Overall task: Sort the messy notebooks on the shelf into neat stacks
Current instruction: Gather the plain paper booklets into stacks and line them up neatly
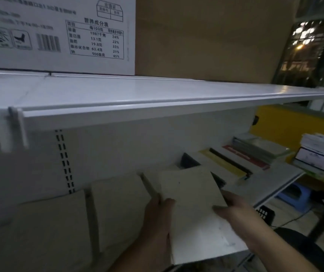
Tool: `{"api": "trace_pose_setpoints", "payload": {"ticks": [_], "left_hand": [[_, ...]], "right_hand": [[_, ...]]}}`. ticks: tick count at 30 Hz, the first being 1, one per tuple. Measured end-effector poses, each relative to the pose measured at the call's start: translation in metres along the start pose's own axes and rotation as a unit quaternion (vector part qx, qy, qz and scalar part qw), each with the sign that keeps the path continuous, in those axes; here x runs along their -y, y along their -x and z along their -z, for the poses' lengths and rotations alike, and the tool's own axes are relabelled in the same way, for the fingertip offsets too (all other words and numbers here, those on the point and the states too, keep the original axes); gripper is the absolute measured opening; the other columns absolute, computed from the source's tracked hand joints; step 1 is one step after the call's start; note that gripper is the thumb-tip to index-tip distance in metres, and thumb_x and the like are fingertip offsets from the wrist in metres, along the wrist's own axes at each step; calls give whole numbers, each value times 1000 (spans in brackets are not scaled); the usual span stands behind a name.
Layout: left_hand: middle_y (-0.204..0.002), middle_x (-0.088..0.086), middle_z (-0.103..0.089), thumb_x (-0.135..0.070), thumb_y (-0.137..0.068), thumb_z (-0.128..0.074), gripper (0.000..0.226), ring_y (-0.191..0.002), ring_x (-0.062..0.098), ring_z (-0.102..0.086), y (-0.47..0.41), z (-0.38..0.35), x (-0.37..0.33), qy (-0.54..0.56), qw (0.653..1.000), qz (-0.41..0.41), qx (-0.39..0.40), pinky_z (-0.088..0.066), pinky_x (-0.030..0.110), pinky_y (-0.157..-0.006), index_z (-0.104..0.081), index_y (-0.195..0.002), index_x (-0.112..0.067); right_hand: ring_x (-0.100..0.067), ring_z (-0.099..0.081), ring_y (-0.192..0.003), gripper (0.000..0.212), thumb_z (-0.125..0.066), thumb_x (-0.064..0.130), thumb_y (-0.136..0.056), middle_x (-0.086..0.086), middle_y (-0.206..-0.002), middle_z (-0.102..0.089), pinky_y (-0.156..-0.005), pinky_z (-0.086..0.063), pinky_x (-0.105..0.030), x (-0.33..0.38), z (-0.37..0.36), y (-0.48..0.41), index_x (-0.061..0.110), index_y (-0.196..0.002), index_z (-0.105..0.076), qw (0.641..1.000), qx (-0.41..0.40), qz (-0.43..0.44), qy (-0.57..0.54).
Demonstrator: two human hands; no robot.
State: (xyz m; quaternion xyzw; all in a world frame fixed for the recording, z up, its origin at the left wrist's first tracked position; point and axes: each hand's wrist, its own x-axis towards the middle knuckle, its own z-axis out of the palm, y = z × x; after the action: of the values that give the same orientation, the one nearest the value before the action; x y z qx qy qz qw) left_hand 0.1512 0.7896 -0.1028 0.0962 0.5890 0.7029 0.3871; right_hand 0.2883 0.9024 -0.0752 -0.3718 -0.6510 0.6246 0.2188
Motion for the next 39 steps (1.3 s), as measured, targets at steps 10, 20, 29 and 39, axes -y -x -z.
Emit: {"api": "trace_pose_setpoints", "payload": {"ticks": [10,20,29,39], "left_hand": [[-146,9,-37,-8,-82,-67,77,-112,24,-53,-59,-50,-13,-58,989,-52,-124,-42,20,-71,-28,-147,-12],[-154,11,27,-67,-56,-71,117,-145,29,16,-87,-52,27,-585,807,12,-80,-10,37,-120,-8,-150,-37],[-144,5,43,-78,-59,-56,113,-144,32,18,-87,-54,38,-682,723,-1,-113,-17,41,-116,4,-148,-43],[-149,14,35,-60,-74,-67,106,-140,34,27,-80,-56,27,-687,724,-15,-69,-6,45,-119,1,-150,-32]], "right_hand": [[-15,-69,-64,21,-58,0,-85,-2,-82,-70,-51,-53,-24,18,19,-133,16,-95,-68,975,121,44,180],[-23,-28,-140,69,-45,18,-98,-9,-155,-20,-109,-27,-26,-23,-15,-188,9,-150,-2,881,139,188,410],[-27,-33,-138,66,-30,32,-102,-15,-157,-8,-108,-32,-29,-42,-21,-197,2,-149,4,812,120,245,516],[-29,-65,-99,24,-74,16,-77,-10,-106,-66,-85,-54,-38,-34,-21,-189,9,-99,-68,765,115,365,518]]}}
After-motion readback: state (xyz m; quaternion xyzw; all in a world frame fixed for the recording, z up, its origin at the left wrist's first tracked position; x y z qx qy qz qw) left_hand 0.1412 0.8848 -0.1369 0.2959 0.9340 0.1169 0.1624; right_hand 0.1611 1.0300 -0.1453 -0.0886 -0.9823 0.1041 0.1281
